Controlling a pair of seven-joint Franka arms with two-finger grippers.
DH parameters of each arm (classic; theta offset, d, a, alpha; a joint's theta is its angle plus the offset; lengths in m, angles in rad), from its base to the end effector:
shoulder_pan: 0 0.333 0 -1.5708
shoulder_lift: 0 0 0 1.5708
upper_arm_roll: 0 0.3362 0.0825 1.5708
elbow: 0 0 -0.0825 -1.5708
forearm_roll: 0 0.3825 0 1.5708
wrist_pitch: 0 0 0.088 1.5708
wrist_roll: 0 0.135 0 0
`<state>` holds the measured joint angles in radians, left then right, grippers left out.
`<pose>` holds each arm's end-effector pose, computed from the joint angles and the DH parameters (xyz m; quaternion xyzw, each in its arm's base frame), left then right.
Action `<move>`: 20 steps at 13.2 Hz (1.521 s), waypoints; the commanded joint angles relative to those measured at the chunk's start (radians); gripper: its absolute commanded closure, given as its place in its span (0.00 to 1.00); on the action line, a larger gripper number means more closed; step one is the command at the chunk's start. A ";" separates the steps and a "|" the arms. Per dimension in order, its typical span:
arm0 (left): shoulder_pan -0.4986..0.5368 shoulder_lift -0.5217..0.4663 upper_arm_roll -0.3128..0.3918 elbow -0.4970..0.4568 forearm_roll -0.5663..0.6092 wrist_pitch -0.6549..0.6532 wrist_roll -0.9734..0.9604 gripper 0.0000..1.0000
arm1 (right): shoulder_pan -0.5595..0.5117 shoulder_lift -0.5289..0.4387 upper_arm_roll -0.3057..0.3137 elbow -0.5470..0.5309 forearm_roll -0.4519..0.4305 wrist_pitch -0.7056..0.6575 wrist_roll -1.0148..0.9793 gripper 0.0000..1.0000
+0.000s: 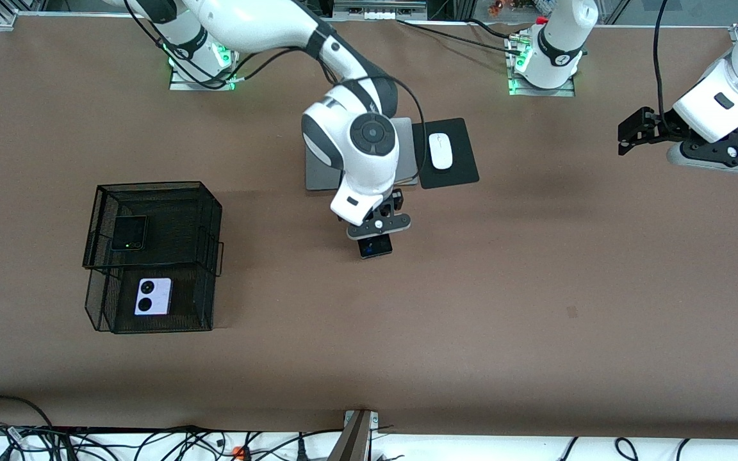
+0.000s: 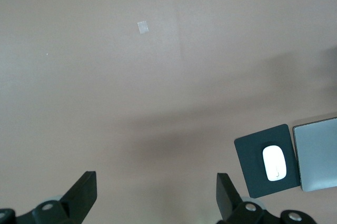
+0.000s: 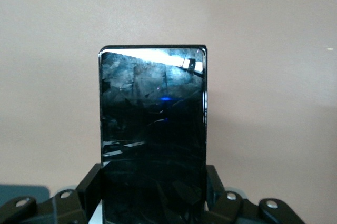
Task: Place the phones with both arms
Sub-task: 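Carry the slab phone into the organizer's front compartment with the right gripper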
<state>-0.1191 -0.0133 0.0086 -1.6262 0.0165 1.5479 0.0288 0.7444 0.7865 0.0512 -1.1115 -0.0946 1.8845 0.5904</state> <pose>0.5396 -0.0576 0.5962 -0.9970 0.0696 0.0321 0.0095 0.5547 0.5360 0.3317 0.9936 0.1098 0.0122 0.0246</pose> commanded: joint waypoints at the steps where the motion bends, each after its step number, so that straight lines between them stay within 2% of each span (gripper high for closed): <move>1: -0.005 0.013 0.002 0.031 -0.015 -0.023 -0.004 0.00 | -0.017 -0.102 -0.010 -0.004 -0.014 -0.106 0.013 1.00; 3: -0.007 0.013 0.002 0.031 -0.015 -0.023 -0.004 0.00 | -0.040 -0.188 -0.080 -0.091 -0.014 -0.179 -0.048 1.00; 5: -0.007 0.013 0.002 0.031 -0.015 -0.025 -0.003 0.00 | -0.045 -0.304 -0.196 -0.261 0.018 -0.133 -0.162 1.00; 7: -0.007 0.013 0.002 0.031 -0.015 -0.025 -0.004 0.00 | -0.051 -0.428 -0.325 -0.443 0.105 -0.076 -0.306 1.00; 9: -0.007 0.013 0.002 0.031 -0.015 -0.025 -0.004 0.00 | -0.051 -0.541 -0.454 -0.616 0.122 0.006 -0.485 1.00; 12: -0.008 0.012 -0.002 0.032 -0.013 -0.025 -0.006 0.00 | -0.054 -0.609 -0.611 -0.773 0.144 0.094 -0.677 1.00; 13: -0.008 0.012 -0.007 0.032 -0.013 -0.026 -0.004 0.00 | -0.065 -0.604 -0.658 -0.812 0.214 0.119 -0.763 1.00; 14: -0.007 0.010 -0.015 0.032 -0.013 -0.037 -0.001 0.00 | -0.079 -0.590 -0.675 -0.858 0.286 0.151 -0.811 1.00; 15: -0.008 0.009 -0.018 0.032 -0.012 -0.043 0.002 0.00 | -0.079 -0.581 -0.676 -0.907 0.312 0.210 -0.814 1.00; 18: -0.008 0.032 -0.016 0.074 -0.007 -0.045 0.003 0.00 | -0.073 -0.537 -0.665 -0.942 0.319 0.268 -0.802 1.00; 20: -0.008 0.030 -0.018 0.075 0.048 -0.045 0.003 0.00 | -0.073 -0.511 -0.645 -0.941 0.332 0.271 -0.779 1.00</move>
<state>-0.1217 -0.0027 -0.0116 -1.5923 0.0243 1.5293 0.0288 0.6651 0.2691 -0.6086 -2.0552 0.2145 2.1457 -0.2058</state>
